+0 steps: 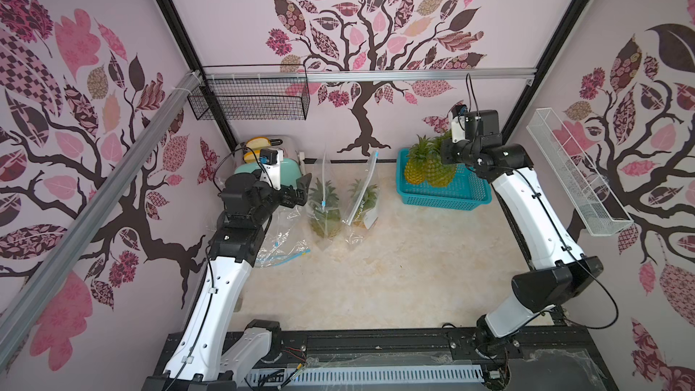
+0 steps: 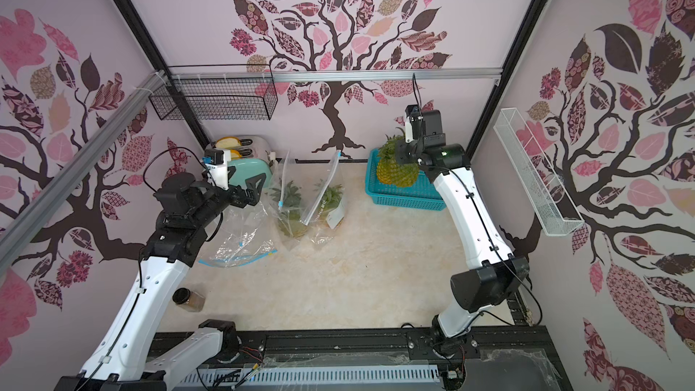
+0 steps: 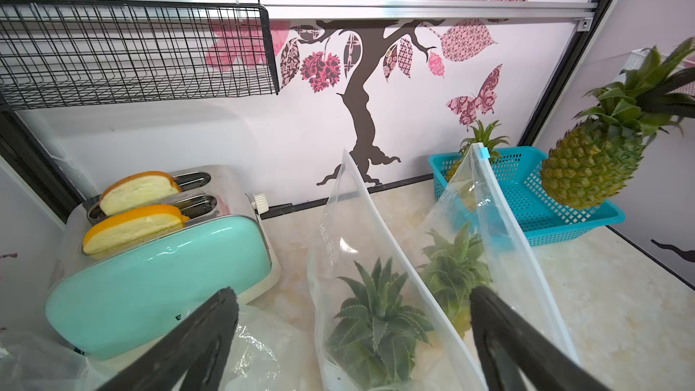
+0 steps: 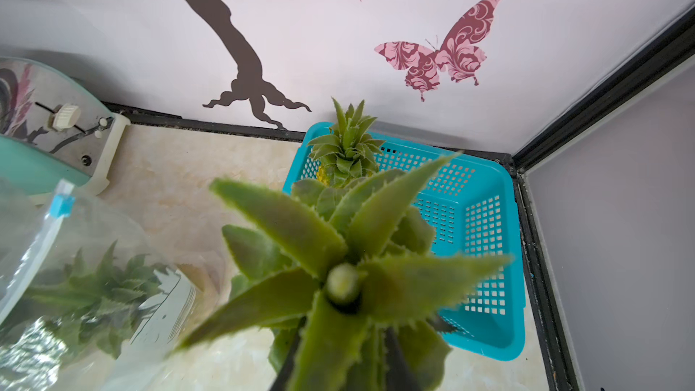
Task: Open the zip-top bag and take out the pineapple
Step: Place the pineapple in the basket.
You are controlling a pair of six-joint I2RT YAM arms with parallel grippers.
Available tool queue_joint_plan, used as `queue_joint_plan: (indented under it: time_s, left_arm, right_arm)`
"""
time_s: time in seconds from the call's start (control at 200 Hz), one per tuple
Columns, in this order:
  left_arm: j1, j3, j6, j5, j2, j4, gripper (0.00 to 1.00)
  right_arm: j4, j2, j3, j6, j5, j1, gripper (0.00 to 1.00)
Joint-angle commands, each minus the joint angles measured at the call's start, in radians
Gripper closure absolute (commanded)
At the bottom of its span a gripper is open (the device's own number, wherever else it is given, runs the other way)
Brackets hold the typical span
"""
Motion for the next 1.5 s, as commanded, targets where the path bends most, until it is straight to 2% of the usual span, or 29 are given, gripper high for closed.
queue_joint_plan:
  time_s: [0.0,0.405,1.1,1.495]
  left_arm:
    - [-0.002,-0.012,-0.003,0.016,-0.005,0.049,0.02]
    - [-0.002,-0.013,-0.015,0.04,0.03,0.052,0.02]
    - [-0.002,-0.005,-0.001,0.053,0.07,0.031,0.02]
    - [-0.002,-0.007,0.002,0.042,0.063,0.029,0.02]
  right_arm:
    - [0.116,0.002,0.066,0.025,0.017,-0.045,1.0]
    - [0.27,0.098,-0.013,0.09,-0.066,-0.193,1.0]
    - [0.344,0.367,0.15,0.104,-0.046,-0.203,1.0]
    - [0.362,0.437,0.2,0.106,-0.042,-0.204,1.0]
